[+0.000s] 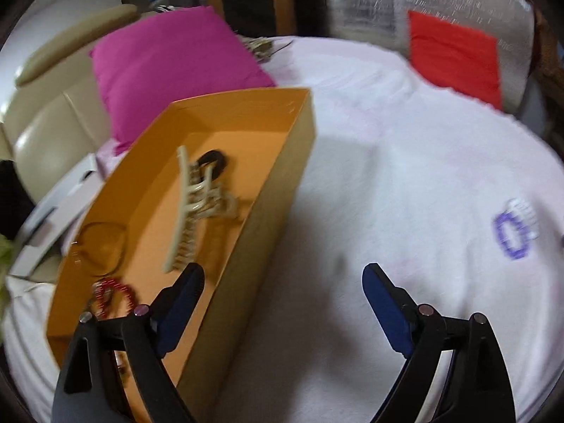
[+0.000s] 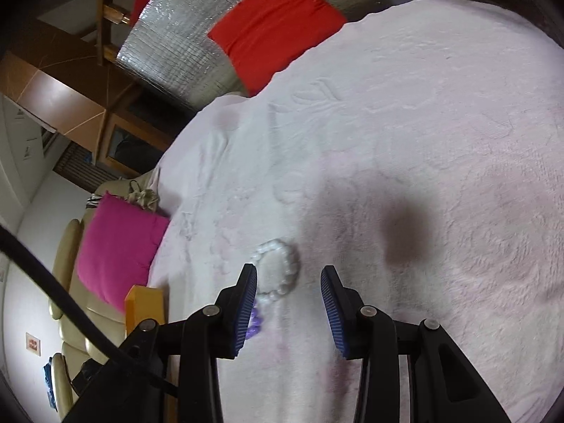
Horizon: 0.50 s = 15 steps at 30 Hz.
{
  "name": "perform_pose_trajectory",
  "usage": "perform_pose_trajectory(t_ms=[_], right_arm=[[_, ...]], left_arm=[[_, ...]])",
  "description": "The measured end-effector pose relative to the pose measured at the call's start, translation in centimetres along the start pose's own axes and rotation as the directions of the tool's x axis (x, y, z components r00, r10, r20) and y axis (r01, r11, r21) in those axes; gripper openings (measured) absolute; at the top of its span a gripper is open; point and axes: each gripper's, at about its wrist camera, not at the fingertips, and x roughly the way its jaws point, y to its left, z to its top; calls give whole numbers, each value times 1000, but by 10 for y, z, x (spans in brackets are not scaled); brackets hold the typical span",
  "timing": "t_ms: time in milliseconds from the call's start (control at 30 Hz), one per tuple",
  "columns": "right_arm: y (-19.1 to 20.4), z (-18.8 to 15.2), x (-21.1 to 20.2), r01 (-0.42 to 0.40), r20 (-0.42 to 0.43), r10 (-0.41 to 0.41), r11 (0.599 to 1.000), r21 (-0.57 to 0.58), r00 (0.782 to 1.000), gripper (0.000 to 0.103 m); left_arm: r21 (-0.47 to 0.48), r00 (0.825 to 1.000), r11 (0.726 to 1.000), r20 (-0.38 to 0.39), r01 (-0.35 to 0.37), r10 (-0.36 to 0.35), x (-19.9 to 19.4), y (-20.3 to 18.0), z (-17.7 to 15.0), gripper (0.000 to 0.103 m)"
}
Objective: Organize jewelry
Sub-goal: 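Move both tools back toward the white and purple bead bracelets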
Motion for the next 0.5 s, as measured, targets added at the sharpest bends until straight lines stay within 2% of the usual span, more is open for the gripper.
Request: perform_pose_trajectory(t_ms=[100,167,267,367,400,467,500], right_arm=[[5,6,10,54,-6,-54,998,-46,999,41],[7,9,16,49,-17,-50,997,-52,999,41],[19,13,34,66,-35,-70,993,-101,997,32],[31,12,56,126,-52,-137,976,-175,989,30],[33,11,65,152,-62,-167,969,-195,984,27],[37,9,71,195,-33,-209,950,-246,977,12],[39,8,71,212,-23,-227,940,-269,974,11]], left_arm=[[10,999,999,41,-35,35,-7,-5,-3,91],[43,994,997,89,-64,60,-15,-7,-5,91],[70,992,994,102,-86,78,-19,-2,-8,91],[91,986,990,134,-108,95,-33,3,-18,91],[98,984,989,149,-114,99,-39,3,-22,91],[115,979,986,181,-120,98,-53,2,-31,91],[129,974,985,207,-118,90,-63,0,-35,91]])
